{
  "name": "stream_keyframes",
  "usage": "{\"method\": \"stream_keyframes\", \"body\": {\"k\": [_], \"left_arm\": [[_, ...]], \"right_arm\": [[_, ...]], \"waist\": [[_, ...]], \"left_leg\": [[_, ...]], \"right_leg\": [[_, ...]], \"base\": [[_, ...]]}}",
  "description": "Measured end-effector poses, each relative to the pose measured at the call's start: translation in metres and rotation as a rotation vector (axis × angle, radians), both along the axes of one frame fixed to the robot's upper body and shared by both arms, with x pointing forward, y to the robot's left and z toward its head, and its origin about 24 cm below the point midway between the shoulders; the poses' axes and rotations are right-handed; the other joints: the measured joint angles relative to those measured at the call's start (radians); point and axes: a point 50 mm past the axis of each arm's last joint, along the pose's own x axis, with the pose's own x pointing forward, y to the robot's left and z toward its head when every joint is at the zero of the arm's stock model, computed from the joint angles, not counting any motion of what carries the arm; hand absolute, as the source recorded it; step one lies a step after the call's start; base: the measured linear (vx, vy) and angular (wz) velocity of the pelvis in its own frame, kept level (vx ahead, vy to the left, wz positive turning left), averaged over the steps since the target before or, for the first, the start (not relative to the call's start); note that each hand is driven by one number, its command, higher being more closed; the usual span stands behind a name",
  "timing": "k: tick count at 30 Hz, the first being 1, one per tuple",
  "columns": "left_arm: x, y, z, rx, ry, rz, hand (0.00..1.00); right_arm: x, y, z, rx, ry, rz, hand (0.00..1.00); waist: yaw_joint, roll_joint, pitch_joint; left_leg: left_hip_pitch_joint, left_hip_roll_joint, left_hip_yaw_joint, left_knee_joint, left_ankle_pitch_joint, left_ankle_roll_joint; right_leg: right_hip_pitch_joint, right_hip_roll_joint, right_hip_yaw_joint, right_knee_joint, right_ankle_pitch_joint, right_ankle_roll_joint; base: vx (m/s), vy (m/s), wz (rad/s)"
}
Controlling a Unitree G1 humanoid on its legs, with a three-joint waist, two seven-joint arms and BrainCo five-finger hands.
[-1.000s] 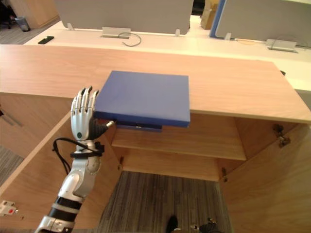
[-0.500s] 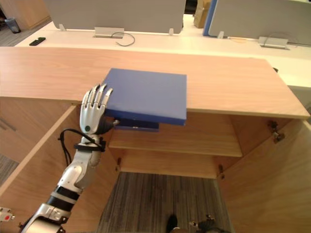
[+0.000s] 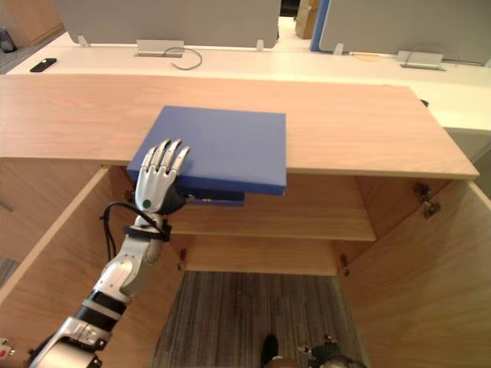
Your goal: Walk over to the cabinet, pick up the folder, carry it to the office cabinet, place the folder inside the office cabinet, then close the office cabinet door
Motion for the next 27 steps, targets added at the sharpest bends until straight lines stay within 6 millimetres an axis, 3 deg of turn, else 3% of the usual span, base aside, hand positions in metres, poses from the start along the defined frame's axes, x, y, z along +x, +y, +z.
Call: {"method": "stream_keyframes", "body": {"k": [5, 6, 11, 27], "left_arm": [[0.008, -0.003, 0.003, 0.038, 0.004, -0.011, 0.00], [0.011, -0.003, 0.005, 0.046, 0.000, -0.007, 1.00], [0.021, -0.004, 0.022, 0.059, -0.054, -0.002, 1.00], [0.034, -0.006, 0.042, 0.094, -0.138, 0.022, 1.00]], "right_arm": [[0.001, -0.003, 0.001, 0.002, -0.009, -0.034, 0.00], [0.002, -0.003, 0.001, 0.002, -0.010, -0.034, 0.00], [0.005, -0.002, 0.002, 0.003, -0.018, -0.031, 0.00], [0.012, -0.004, 0.004, 0.005, -0.039, -0.057, 0.00]], "waist": [[-0.003, 0.000, 0.020], [-0.006, 0.001, 0.024], [-0.017, 0.001, 0.024], [-0.034, 0.009, 0.044]], "left_leg": [[0.000, -0.001, 0.000, 0.000, 0.000, 0.000], [0.000, 0.000, 0.001, 0.000, 0.000, 0.000], [0.004, -0.002, 0.012, 0.000, 0.000, -0.001], [0.014, -0.003, 0.027, -0.001, -0.002, -0.003]], "right_leg": [[0.000, -0.001, 0.000, 0.000, 0.001, 0.000], [0.000, 0.000, 0.001, 0.000, 0.001, 0.000], [-0.001, 0.000, 0.007, 0.000, 0.003, 0.000], [-0.001, 0.004, 0.028, -0.004, 0.009, -0.001]], "base": [[0.00, 0.000, 0.00], [0.00, 0.000, 0.00], [0.00, 0.005, -0.03], [-0.01, -0.002, -0.04]]}}
